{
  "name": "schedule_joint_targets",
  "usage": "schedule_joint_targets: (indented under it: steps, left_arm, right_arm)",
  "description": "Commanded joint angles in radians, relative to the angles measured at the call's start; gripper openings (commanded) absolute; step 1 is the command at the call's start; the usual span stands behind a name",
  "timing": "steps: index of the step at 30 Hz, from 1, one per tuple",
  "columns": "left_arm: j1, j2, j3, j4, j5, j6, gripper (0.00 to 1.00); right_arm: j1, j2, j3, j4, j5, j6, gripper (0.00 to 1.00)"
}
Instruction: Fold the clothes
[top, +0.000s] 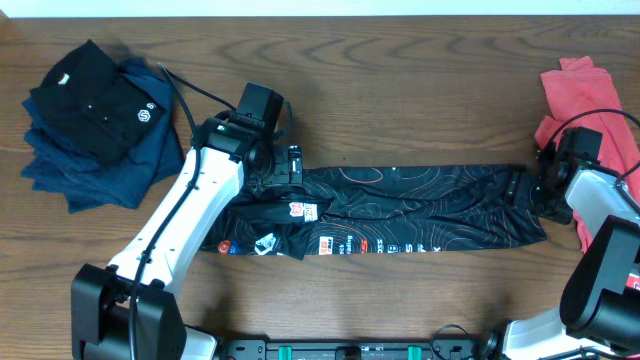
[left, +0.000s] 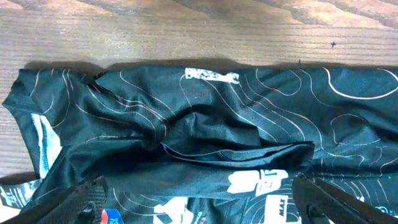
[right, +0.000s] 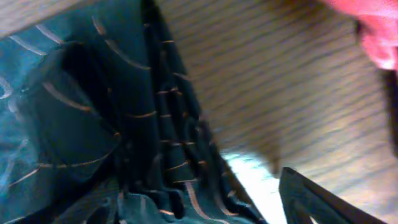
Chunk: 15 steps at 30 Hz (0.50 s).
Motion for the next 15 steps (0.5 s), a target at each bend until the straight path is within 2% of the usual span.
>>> schedule_joint_targets:
  steps: [1, 7, 15]
  left_arm:
    - [0.008, 0.003, 0.001, -0.005, -0.013, 0.005, 0.96]
    - [0.008, 0.003, 0.001, -0.005, -0.013, 0.005, 0.96]
    - [0.008, 0.003, 0.001, -0.005, -0.012, 0.001, 0.96]
  right_arm:
    - [-0.008, -0.048, 0.017, -0.010, -0.070, -0.015, 0.82]
    - [-0.008, -0.110, 0.035, -0.016, -0.071, -0.034, 0.83]
    - [-0.008, -0.096, 0.034, 0.007, -0.072, -0.049, 0.80]
